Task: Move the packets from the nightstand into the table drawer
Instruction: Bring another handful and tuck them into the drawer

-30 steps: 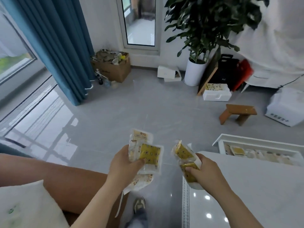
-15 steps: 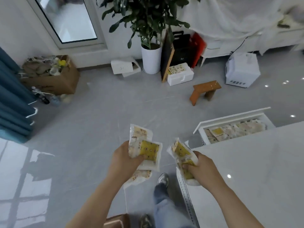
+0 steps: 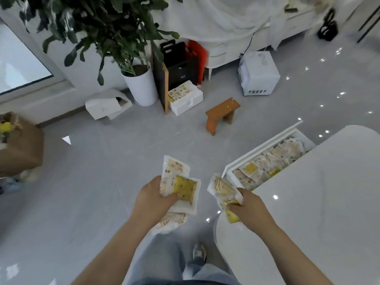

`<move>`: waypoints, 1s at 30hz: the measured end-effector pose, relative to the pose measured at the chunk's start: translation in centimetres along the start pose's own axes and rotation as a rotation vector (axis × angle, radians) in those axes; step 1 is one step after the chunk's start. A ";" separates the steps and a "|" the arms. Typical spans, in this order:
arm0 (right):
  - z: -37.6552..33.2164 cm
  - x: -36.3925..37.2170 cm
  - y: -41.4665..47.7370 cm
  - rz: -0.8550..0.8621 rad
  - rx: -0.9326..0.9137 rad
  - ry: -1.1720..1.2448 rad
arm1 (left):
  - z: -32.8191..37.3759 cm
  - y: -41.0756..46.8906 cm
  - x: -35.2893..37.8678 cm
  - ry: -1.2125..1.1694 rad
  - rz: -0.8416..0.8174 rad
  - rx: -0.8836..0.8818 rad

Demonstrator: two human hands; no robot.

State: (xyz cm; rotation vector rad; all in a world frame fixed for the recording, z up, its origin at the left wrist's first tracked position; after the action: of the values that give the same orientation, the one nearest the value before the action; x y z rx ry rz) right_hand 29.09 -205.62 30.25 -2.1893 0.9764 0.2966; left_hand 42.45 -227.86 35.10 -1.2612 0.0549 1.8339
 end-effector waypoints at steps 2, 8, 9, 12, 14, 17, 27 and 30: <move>-0.2 -0.8 1.8 0.037 0.034 0.040 | 1.3 3.4 -0.3 0.016 -0.029 0.035; -1.2 -2.6 7.7 0.182 0.181 0.129 | 5.8 13.9 -0.7 0.113 -0.145 0.171; -1.5 -2.9 8.7 0.209 0.204 0.146 | 6.6 15.7 -0.8 0.119 -0.167 0.196; -2.7 -3.6 10.7 0.308 0.269 0.258 | 9.4 20.4 -1.3 0.133 -0.244 0.271; -3.0 -4.0 11.6 0.390 0.313 0.352 | 11.7 23.1 -1.3 0.171 -0.296 0.338; -2.1 -5.0 13.0 0.481 0.388 0.457 | 15.4 26.5 -0.2 0.235 -0.355 0.427; 4.0 -12.6 17.5 0.686 0.549 0.633 | 29.7 33.4 9.0 0.383 -0.554 0.606; 5.7 -15.5 18.5 0.716 0.583 0.669 | 34.0 34.4 12.1 0.445 -0.601 0.673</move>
State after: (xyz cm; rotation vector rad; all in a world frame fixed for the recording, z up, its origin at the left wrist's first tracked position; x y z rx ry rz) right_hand 5.47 -201.61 23.80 -1.3405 1.9190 -0.3982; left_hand -6.79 -224.74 27.87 -1.0165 0.4477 0.8816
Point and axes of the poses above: each hand's wrist, its own y-axis towards the middle knuckle, its own x-axis out of the palm, z = x × y, the point moved 5 cm from there along y, towards the middle knuckle, and after that the axes turned 11 degrees about y, right-handed, at the moved point
